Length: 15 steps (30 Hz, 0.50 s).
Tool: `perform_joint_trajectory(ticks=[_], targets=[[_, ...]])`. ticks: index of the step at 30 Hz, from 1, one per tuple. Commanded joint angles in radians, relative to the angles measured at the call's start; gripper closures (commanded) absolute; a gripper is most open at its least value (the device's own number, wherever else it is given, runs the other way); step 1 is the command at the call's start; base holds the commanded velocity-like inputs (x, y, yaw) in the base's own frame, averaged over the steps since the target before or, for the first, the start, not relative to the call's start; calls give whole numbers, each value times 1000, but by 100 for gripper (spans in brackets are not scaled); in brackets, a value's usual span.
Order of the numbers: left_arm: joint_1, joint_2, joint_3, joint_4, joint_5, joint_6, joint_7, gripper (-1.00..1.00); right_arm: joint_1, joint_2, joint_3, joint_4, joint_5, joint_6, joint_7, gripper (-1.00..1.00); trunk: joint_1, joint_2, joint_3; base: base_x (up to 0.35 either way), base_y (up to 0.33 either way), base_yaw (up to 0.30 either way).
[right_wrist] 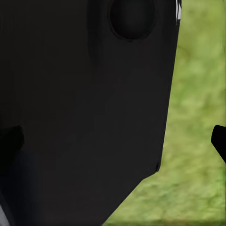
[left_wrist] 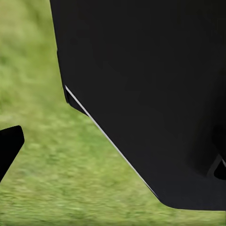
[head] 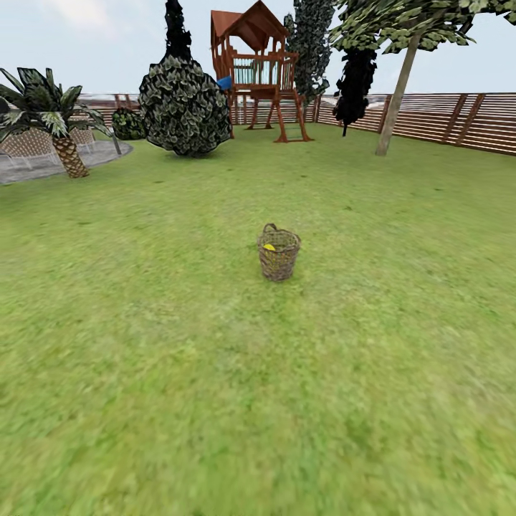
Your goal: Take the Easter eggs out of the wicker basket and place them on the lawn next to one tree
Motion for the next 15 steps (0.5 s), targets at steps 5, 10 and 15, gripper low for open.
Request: perform_joint_trajectory(ticks=[5,10,15], targets=[[0,0,1,-1,0,-1,0,-100,0,0,0,1,1,-4,1,-100,0,0,-1,0,0,0],[0,0,1,-1,1,0,0,-100,0,-1,0,1,1,-4,1,-100,0,0,-1,163,0,0],[0,1,2,-1,1,0,0,-100,0,-1,0,1,1,-4,1,-100,0,0,-1,310,0,0]])
